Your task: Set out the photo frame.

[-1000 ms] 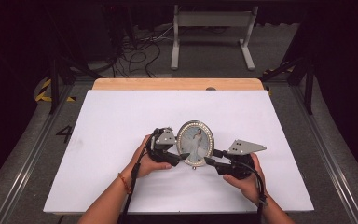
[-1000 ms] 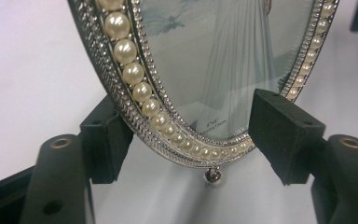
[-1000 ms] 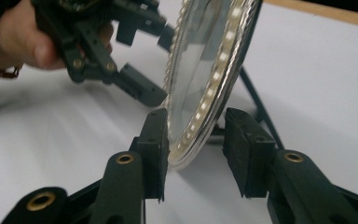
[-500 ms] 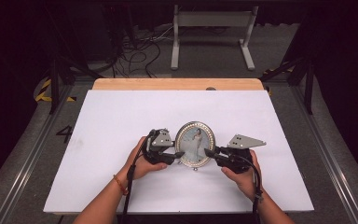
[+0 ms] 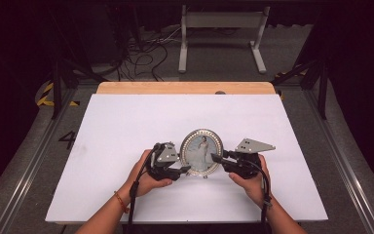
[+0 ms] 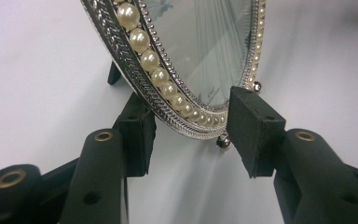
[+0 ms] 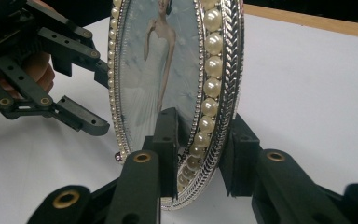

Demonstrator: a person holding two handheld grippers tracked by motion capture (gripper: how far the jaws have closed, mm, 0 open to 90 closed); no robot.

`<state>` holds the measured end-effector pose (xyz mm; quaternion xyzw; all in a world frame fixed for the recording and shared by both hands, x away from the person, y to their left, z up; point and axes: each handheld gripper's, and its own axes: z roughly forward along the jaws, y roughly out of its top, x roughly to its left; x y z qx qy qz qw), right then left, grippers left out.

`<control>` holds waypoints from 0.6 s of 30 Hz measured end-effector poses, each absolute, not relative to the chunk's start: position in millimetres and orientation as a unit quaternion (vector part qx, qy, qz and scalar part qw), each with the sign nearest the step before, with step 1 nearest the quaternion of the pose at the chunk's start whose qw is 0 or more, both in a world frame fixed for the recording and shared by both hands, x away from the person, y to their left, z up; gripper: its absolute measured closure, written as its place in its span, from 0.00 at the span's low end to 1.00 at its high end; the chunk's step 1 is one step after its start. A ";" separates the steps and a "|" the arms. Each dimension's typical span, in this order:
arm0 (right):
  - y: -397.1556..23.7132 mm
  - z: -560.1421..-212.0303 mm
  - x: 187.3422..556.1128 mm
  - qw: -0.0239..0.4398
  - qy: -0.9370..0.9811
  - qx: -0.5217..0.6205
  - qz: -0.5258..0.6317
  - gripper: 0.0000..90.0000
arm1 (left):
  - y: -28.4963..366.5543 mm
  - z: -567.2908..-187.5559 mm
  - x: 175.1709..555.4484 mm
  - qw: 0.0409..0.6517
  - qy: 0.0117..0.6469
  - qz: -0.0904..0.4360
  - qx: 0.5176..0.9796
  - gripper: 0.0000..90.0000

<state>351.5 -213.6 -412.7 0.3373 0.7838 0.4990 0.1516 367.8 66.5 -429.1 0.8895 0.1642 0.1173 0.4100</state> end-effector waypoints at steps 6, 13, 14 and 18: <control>-216.6 -413.5 351.9 0.156 0.782 0.340 0.499 0.73 | 60.8 -428.7 357.6 0.400 0.150 0.132 0.895 0.59; -215.8 -413.3 348.3 0.169 0.787 0.336 0.489 0.76 | 66.3 -429.0 358.6 0.422 0.157 0.148 0.880 0.59; -216.1 -413.5 347.5 0.168 0.790 0.332 0.488 0.77 | 67.3 -428.5 358.8 0.427 0.161 0.150 0.877 0.59; -215.8 -415.6 343.0 0.174 0.799 0.320 0.478 0.80 | 70.5 -428.0 360.3 0.441 0.177 0.161 0.865 0.64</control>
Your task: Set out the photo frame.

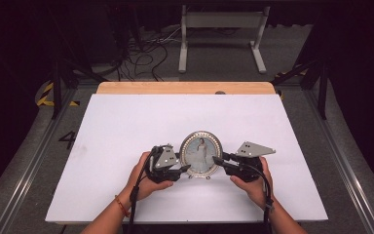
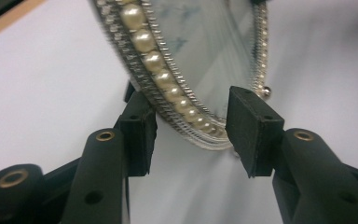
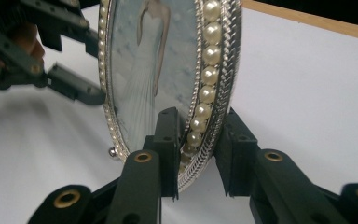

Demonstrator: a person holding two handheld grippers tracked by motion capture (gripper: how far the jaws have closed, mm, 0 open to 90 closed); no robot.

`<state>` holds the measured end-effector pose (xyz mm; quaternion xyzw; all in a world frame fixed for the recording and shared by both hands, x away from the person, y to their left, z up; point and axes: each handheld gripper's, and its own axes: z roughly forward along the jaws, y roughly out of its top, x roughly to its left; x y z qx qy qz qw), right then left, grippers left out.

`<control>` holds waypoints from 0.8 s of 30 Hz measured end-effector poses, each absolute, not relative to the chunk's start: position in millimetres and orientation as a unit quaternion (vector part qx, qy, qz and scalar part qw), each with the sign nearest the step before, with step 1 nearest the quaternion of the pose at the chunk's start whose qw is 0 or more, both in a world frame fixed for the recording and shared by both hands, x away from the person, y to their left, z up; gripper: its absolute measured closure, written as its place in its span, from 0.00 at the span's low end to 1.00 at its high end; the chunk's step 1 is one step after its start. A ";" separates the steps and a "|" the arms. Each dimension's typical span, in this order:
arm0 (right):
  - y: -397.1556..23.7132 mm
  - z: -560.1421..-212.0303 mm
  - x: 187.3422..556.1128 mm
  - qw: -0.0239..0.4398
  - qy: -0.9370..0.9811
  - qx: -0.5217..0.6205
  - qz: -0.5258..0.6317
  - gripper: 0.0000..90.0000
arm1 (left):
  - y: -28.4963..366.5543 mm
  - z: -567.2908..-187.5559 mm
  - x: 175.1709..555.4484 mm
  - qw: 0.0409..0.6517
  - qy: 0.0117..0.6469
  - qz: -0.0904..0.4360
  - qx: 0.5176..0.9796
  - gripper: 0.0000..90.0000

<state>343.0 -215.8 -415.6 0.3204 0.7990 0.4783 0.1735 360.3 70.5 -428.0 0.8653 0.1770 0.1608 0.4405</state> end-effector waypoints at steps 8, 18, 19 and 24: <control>-214.1 -416.4 341.5 0.180 0.806 0.315 0.468 0.75 | 68.5 -428.0 360.8 0.446 0.173 0.162 0.863 0.66; -216.5 -411.4 336.7 0.195 0.822 0.294 0.447 0.71 | 80.4 -422.7 356.9 0.432 0.170 0.174 0.868 0.58; -216.2 -411.1 335.7 0.198 0.825 0.291 0.442 0.70 | 81.2 -422.1 356.7 0.427 0.169 0.177 0.870 0.56; -221.1 -407.1 328.5 0.208 0.833 0.283 0.427 0.60 | 90.3 -416.7 348.3 0.416 0.170 0.190 0.873 0.46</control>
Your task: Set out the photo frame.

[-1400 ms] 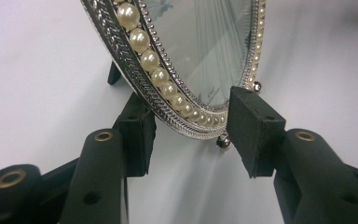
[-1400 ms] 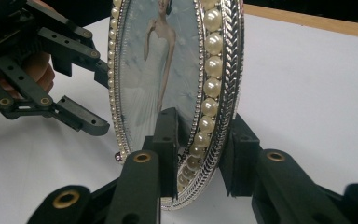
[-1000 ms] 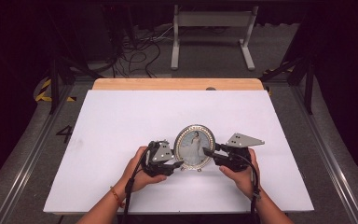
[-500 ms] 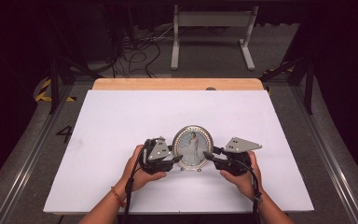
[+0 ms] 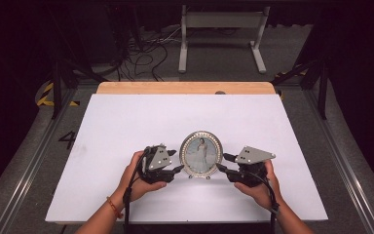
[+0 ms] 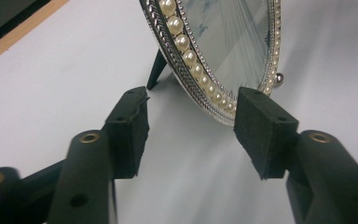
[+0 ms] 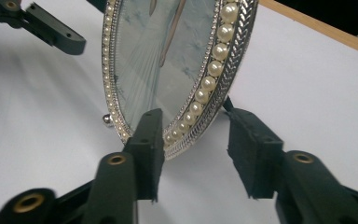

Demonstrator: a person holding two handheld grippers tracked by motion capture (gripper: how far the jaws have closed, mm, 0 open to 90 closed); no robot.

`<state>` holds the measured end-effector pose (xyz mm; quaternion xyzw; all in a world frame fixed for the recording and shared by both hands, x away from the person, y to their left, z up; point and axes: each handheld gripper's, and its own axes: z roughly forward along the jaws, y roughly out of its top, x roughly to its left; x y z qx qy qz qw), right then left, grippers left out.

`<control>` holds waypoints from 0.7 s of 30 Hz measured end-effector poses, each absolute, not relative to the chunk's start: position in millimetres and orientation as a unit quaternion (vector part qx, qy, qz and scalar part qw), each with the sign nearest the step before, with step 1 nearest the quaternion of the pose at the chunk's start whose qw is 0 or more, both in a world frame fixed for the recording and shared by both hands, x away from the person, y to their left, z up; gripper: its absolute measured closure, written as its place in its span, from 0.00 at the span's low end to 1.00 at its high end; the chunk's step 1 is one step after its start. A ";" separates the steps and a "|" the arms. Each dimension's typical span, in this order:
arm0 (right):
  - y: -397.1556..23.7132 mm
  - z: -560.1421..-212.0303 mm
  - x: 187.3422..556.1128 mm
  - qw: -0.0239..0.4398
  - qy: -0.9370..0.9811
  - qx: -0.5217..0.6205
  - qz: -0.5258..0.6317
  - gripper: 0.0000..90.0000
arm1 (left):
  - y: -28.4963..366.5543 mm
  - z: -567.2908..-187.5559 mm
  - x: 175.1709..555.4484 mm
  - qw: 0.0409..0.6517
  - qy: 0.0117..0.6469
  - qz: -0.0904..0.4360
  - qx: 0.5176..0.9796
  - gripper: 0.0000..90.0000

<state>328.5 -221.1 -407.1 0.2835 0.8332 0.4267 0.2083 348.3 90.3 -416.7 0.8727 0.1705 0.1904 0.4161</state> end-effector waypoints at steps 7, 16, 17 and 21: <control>-245.4 -418.2 309.8 0.218 0.842 0.272 0.413 0.44 | 126.2 -426.8 316.0 0.409 0.172 0.206 0.872 0.26; -264.4 -433.2 296.8 0.221 0.833 0.281 0.422 0.25 | 162.9 -446.1 302.4 0.428 0.220 0.196 0.854 0.12; -265.4 -434.1 296.8 0.221 0.833 0.285 0.420 0.21 | 164.9 -447.8 303.4 0.435 0.224 0.189 0.851 0.12; -272.4 -437.2 297.2 0.226 0.822 0.298 0.430 0.13 | 168.0 -450.8 306.2 0.440 0.228 0.186 0.849 0.08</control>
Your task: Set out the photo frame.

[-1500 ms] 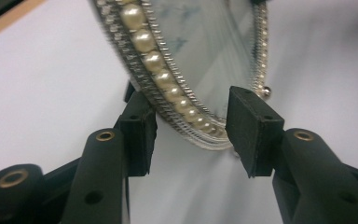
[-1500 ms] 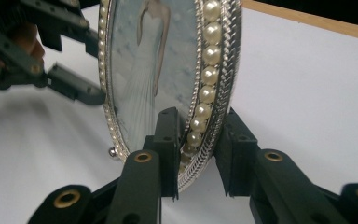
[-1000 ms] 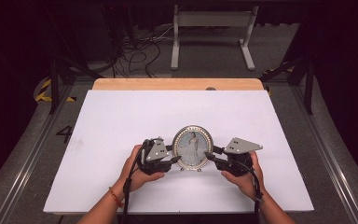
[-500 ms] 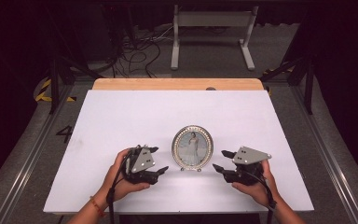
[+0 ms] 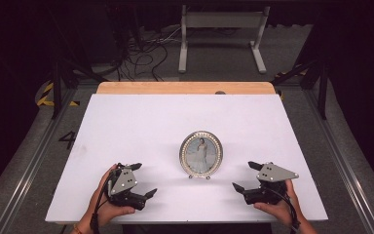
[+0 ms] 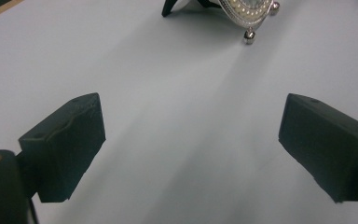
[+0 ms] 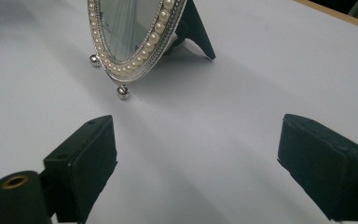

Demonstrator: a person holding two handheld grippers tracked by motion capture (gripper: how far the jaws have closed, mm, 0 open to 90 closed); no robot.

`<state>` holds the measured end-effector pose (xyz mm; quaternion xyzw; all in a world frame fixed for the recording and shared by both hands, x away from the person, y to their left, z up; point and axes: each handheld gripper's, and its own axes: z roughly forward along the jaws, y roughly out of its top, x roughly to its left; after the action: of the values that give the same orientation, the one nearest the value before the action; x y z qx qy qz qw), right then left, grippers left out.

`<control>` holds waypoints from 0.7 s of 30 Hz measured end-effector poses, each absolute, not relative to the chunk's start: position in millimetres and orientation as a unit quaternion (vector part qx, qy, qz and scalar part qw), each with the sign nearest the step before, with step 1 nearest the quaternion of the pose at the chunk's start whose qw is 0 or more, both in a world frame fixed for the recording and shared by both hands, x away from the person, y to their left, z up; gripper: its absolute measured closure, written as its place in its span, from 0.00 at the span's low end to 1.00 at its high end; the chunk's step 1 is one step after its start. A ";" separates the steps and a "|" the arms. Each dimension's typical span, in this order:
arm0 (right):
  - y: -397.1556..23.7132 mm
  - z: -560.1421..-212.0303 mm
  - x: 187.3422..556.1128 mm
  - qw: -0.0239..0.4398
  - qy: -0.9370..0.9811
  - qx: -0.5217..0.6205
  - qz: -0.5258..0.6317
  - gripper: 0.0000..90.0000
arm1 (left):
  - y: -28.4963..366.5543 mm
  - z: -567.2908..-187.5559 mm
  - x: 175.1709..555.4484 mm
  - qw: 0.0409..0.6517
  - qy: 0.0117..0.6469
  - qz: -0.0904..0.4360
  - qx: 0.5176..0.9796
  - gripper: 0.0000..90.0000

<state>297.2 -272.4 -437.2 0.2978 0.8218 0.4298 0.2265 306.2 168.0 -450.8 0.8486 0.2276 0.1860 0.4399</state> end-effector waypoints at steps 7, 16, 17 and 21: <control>-280.1 -439.2 299.1 0.230 0.816 0.309 0.432 0.13 | 173.9 -447.4 308.1 0.456 0.241 0.187 0.836 0.07; -278.7 -441.2 300.5 0.236 0.822 0.305 0.420 0.14 | 174.3 -448.4 310.0 0.452 0.245 0.189 0.837 0.07; -278.3 -441.6 300.4 0.235 0.821 0.306 0.420 0.14 | 174.2 -448.2 310.3 0.452 0.244 0.190 0.837 0.07; -277.5 -441.7 300.3 0.235 0.822 0.304 0.420 0.14 | 173.6 -448.1 311.1 0.448 0.244 0.191 0.839 0.06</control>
<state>300.3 -277.5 -441.7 0.3044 0.8219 0.4200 0.2352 311.1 173.6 -448.1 0.8388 0.2440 0.1911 0.4477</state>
